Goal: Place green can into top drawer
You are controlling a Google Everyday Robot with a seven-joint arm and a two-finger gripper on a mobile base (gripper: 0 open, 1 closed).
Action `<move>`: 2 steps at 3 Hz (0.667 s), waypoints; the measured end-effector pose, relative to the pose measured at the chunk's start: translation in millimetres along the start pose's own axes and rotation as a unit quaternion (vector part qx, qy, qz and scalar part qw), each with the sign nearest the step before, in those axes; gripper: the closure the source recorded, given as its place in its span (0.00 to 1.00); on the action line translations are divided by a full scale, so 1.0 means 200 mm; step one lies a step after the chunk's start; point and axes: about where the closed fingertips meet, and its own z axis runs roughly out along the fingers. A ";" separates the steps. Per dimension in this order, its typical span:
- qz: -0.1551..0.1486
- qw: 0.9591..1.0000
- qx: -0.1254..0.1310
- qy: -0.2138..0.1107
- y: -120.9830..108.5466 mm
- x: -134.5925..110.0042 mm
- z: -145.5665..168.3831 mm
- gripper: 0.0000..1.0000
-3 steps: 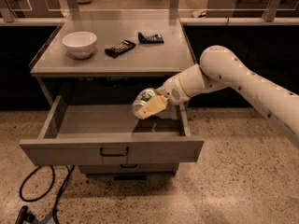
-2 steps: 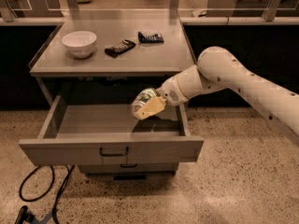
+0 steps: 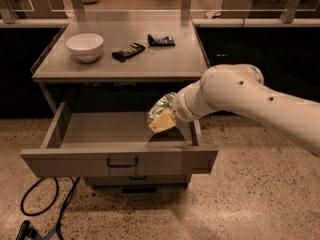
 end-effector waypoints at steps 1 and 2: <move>-0.001 1.000 0.024 0.005 0.02 0.07 0.05 1.00; 0.007 0.999 -0.039 0.011 0.06 0.09 0.19 1.00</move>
Offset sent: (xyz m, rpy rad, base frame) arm 0.0147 0.0227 -0.0720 0.0598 0.2199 0.2133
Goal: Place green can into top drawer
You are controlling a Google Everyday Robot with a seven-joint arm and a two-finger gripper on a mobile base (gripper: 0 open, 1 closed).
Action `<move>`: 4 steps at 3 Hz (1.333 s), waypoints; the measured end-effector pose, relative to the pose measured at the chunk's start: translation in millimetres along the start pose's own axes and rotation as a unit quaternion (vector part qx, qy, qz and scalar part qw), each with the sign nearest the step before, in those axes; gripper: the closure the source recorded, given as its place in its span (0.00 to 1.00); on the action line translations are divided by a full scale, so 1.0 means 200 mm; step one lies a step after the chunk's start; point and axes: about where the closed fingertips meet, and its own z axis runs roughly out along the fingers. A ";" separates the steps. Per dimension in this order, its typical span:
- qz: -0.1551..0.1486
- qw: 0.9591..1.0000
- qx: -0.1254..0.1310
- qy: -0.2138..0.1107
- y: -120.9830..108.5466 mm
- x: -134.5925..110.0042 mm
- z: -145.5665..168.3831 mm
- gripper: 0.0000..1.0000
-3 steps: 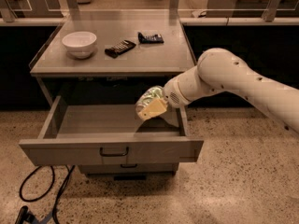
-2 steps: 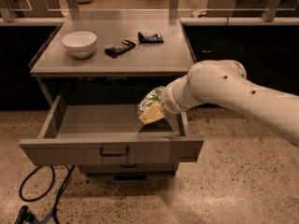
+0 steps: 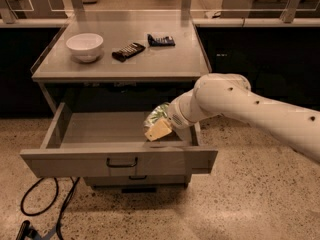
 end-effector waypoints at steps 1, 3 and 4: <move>-0.016 0.997 -0.072 0.016 0.03 0.02 0.24 1.00; -0.001 0.999 -0.039 0.017 -0.04 0.00 0.32 1.00; -0.003 0.999 0.033 0.016 -0.16 -0.05 0.41 1.00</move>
Offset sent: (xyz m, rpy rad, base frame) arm 0.0110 0.0217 -0.0320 0.0196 0.0760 0.0979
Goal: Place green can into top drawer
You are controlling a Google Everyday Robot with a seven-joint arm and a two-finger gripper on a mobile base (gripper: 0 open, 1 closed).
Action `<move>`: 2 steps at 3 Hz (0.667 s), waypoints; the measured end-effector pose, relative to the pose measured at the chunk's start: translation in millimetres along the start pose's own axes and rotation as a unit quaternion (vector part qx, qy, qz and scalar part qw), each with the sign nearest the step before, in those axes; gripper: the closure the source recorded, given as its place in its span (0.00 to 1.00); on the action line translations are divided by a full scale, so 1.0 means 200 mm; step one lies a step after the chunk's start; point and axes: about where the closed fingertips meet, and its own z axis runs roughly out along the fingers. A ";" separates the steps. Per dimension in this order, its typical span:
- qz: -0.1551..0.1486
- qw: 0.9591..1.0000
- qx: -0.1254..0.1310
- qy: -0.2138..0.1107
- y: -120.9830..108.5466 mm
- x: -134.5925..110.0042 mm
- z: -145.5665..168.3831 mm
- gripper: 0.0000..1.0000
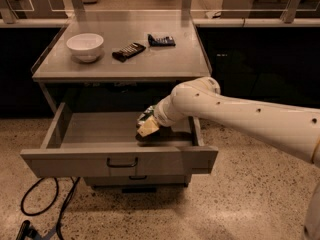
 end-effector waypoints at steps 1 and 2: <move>0.017 1.000 0.017 -0.005 -0.04 -0.01 0.02 1.00; 0.005 1.000 -0.012 0.006 0.03 0.02 0.06 1.00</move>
Offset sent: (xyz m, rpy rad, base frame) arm -0.0162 0.0156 -0.0290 -0.0120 0.0700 0.0913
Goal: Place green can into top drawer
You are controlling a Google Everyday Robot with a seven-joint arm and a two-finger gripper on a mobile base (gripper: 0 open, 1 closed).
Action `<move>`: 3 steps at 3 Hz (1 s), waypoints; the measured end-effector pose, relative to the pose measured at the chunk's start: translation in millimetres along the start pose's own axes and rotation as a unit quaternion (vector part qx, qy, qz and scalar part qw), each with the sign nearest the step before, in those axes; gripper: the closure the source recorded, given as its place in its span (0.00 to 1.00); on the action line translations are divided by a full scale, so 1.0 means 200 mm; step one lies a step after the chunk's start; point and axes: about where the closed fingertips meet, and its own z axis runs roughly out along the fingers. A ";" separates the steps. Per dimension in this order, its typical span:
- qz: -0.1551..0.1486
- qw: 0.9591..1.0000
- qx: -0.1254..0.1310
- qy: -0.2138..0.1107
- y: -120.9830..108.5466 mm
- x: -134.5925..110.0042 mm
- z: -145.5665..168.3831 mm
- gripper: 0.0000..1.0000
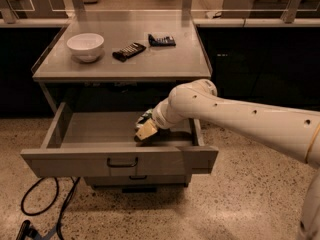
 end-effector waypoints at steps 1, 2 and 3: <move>-0.017 0.998 -0.063 0.017 0.18 0.06 0.12 1.00; -0.022 0.997 -0.067 0.020 0.19 0.07 0.13 0.81; -0.022 0.997 -0.067 0.020 0.19 0.07 0.13 0.58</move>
Offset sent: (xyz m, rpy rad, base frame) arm -0.0205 0.0214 -0.0255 0.0146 0.0772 0.0899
